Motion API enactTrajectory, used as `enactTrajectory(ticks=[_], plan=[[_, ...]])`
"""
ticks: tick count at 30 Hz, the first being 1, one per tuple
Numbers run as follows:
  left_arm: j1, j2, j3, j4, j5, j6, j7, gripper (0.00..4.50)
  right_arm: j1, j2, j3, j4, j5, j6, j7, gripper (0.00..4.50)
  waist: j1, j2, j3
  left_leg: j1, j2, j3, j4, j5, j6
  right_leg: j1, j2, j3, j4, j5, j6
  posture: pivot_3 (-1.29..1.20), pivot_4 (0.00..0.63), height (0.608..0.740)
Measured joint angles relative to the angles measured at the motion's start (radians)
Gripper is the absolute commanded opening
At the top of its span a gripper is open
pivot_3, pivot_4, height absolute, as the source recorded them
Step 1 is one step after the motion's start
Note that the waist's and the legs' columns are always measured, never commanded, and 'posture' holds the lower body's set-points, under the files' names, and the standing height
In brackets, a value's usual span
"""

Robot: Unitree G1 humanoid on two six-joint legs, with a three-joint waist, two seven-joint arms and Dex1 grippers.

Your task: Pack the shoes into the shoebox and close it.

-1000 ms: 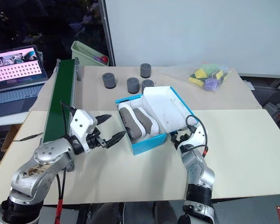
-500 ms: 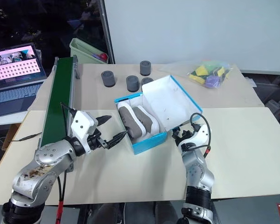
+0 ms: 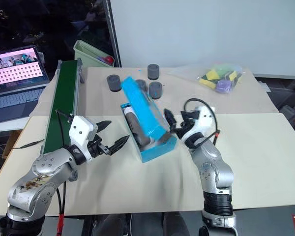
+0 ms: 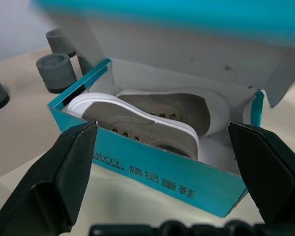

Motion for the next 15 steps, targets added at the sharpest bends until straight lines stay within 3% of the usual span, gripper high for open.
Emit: enactTrajectory(ticks=[5, 12, 15], plan=[[0.0, 0.0, 0.011, -0.015, -0.012, 0.018, 0.011, 4.5, -0.064, -0.082, 0.15, -0.015, -0.072, 0.043, 0.097, 4.45, 0.0, 0.0, 0.0, 0.0, 0.0, 0.0, 0.0, 0.0, 0.0, 0.0, 0.0, 0.0, 0.0, 0.0, 0.0, 0.0, 0.15, 0.729], [-0.004, -0.001, 0.013, -0.017, -0.014, 0.02, 0.023, 4.5, -0.196, -0.034, 0.234, 0.106, -0.128, 0.035, 0.155, 4.45, 0.004, 0.0, 0.0, 0.0, 0.0, -0.001, 0.0, 0.0, 0.0, 0.0, 0.0, 0.0, 0.0, 0.0, 0.0, 0.0, 0.15, 0.729], [-0.005, -0.004, 0.012, -0.022, -0.014, 0.02, 0.032, 4.5, -0.273, 0.019, 0.282, 0.264, -0.178, -0.017, 0.208, 4.45, 0.0, 0.0, 0.0, 0.0, 0.0, -0.001, 0.0, 0.0, 0.0, 0.0, 0.0, -0.001, 0.0, 0.001, 0.0, 0.0, 0.15, 0.729]])
